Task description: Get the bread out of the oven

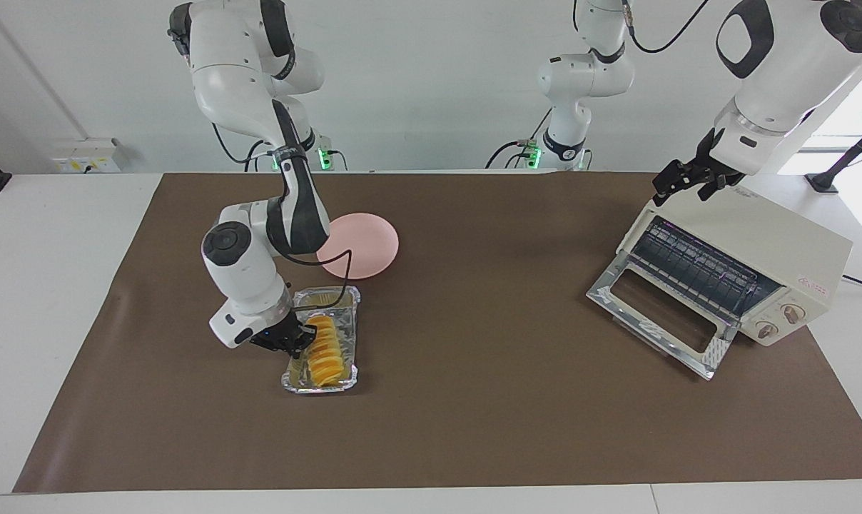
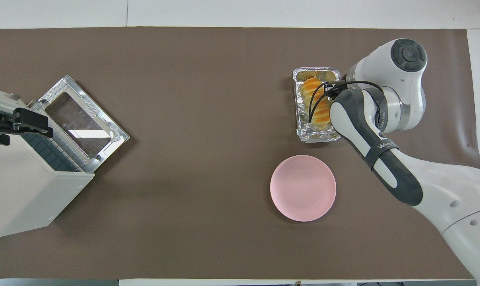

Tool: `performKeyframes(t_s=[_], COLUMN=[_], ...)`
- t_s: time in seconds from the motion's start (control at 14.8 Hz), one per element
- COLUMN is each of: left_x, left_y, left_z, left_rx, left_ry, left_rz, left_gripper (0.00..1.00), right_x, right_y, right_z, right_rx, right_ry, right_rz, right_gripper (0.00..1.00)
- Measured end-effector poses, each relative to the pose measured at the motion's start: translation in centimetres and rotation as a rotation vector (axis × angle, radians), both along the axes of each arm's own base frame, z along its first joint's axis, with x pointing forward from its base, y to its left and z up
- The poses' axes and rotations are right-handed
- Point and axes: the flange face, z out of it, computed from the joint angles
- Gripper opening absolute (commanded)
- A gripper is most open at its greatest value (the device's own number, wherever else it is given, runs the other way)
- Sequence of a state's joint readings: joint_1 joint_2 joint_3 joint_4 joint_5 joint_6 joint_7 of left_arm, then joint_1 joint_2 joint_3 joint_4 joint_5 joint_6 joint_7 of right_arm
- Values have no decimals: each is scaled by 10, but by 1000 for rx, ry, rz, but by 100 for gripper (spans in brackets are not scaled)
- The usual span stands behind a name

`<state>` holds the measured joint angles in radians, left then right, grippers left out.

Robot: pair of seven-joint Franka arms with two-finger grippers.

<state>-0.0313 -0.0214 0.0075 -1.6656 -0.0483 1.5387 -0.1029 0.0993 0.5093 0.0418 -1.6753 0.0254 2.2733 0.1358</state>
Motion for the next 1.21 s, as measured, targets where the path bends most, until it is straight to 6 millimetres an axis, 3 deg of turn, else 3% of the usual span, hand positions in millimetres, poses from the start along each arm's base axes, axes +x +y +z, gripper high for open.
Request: performKeyframes(t_s=[0.34,0.54,0.81,1.21], left_x=[0,0,0,0], left_y=[0,0,0,0], left_z=[0,0,0,0], left_rx=[0,0,0,0], left_ry=[0,0,0,0], left_rz=[0,0,0,1], left_gripper=[100,100,100,100], right_x=[-7,-6,-4,-8], right_y=[6,9,34,64], right_z=[-6,12,36,33], right_rx=[-26,-42,-47,-50], right_ry=[41,75,79,77], right_rz=[28,41,75,-28], right_gripper=[100,100,100,96])
